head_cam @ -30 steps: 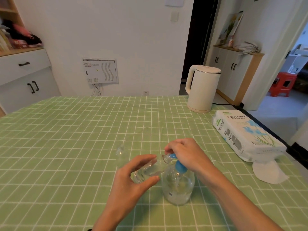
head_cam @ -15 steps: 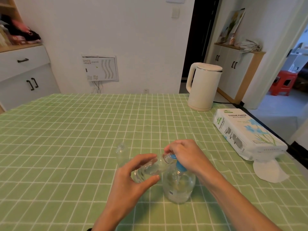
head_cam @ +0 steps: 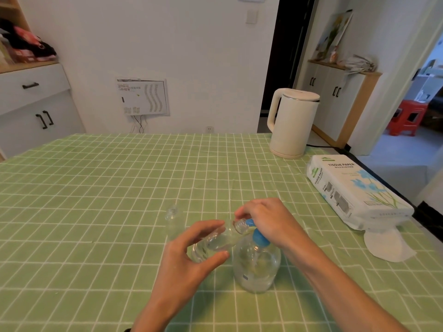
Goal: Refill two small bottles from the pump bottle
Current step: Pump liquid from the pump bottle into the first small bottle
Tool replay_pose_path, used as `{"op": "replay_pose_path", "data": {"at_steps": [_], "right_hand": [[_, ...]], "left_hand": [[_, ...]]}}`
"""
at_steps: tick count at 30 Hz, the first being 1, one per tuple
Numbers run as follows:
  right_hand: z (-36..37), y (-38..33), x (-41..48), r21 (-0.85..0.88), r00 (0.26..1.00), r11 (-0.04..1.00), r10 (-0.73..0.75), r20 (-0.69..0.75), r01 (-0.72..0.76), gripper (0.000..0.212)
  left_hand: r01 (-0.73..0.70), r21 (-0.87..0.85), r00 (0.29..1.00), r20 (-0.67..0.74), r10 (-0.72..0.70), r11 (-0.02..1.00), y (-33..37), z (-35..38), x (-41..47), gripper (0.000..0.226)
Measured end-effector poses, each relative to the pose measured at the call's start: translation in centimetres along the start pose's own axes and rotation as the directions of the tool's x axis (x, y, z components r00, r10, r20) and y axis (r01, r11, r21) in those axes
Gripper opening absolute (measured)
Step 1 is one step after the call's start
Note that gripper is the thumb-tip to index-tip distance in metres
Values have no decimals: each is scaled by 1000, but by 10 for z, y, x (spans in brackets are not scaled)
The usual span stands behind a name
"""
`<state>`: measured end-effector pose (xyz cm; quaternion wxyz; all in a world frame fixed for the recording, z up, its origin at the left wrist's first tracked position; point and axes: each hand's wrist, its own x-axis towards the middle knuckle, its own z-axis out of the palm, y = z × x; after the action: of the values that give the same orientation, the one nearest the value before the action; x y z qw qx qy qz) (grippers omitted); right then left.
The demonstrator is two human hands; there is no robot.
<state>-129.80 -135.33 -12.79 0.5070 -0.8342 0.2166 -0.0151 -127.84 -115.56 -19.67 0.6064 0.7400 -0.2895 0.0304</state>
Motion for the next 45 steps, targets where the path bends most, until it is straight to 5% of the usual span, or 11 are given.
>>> {"op": "replay_pose_path", "data": {"at_steps": [45], "right_hand": [[-7, 1, -5, 81, 1000, 997, -18, -8, 19, 24]], "left_hand": [[-7, -26, 1000, 6, 8, 1000, 4, 2, 2, 51]]}}
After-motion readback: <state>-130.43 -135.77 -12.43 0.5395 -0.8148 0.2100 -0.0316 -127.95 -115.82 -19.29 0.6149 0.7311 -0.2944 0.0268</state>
